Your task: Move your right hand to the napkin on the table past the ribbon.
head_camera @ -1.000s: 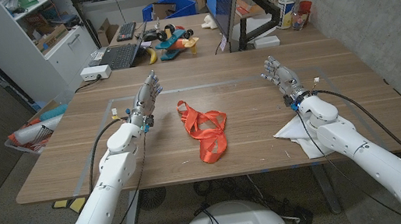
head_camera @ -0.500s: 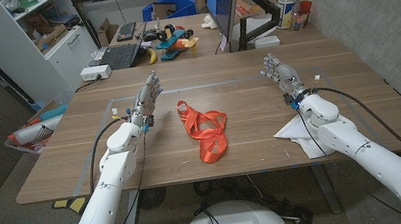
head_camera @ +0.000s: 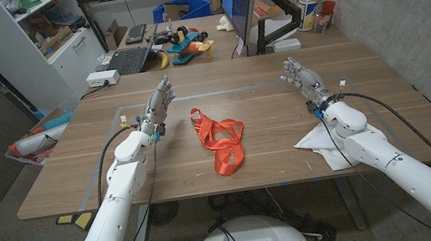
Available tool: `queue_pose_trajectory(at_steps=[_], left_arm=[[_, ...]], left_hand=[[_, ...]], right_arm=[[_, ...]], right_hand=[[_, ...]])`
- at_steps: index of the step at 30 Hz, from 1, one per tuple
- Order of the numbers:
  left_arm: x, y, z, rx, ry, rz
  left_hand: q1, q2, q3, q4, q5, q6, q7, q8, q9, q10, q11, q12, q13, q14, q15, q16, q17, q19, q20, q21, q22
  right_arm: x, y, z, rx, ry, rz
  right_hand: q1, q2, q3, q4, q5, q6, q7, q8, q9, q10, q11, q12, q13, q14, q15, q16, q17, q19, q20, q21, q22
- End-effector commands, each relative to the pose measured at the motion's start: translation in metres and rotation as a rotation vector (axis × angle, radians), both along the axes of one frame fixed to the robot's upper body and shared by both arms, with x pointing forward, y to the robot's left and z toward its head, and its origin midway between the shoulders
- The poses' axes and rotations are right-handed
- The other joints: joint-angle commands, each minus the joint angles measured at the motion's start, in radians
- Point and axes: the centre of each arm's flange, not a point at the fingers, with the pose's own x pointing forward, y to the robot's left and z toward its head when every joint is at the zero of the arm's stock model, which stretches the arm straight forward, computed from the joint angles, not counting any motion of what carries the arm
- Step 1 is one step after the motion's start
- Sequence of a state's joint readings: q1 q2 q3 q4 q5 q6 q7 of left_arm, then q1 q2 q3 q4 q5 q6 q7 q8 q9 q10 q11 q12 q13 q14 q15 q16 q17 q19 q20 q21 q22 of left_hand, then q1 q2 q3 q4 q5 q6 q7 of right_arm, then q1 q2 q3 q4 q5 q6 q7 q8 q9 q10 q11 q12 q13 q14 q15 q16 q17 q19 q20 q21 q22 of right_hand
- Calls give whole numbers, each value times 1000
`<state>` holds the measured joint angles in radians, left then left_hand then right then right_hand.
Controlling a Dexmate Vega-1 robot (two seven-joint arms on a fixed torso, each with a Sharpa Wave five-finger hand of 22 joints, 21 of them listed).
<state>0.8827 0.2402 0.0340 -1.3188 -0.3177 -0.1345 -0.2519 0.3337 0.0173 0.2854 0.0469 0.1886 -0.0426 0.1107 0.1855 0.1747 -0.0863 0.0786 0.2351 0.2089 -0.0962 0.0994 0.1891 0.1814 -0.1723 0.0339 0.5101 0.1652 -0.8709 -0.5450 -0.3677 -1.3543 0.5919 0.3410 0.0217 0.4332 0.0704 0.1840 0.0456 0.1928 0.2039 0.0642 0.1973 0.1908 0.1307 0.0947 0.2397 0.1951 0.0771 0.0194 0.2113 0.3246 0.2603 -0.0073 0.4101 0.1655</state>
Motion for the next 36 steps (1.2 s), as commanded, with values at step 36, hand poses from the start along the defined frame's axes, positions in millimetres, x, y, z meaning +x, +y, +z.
queue_pose_trajectory(at_steps=[36], left_arm=[[0, 2, 5, 39, 22, -3]], left_hand=[[4, 19, 3, -18, -3, 21, 12, 7, 4, 30, 6, 1, -7, 34, 4, 18, 3, 34, -3, -23, 5]], right_arm=[[-35, -21, -1, -108, -109, -59]], right_hand=[[-13, -14, -6, -16, 13, 7, -31, 4, 3, -15, -13, -22, 2, 30, -3, 6, -16, 31, 10, -21, 2]])
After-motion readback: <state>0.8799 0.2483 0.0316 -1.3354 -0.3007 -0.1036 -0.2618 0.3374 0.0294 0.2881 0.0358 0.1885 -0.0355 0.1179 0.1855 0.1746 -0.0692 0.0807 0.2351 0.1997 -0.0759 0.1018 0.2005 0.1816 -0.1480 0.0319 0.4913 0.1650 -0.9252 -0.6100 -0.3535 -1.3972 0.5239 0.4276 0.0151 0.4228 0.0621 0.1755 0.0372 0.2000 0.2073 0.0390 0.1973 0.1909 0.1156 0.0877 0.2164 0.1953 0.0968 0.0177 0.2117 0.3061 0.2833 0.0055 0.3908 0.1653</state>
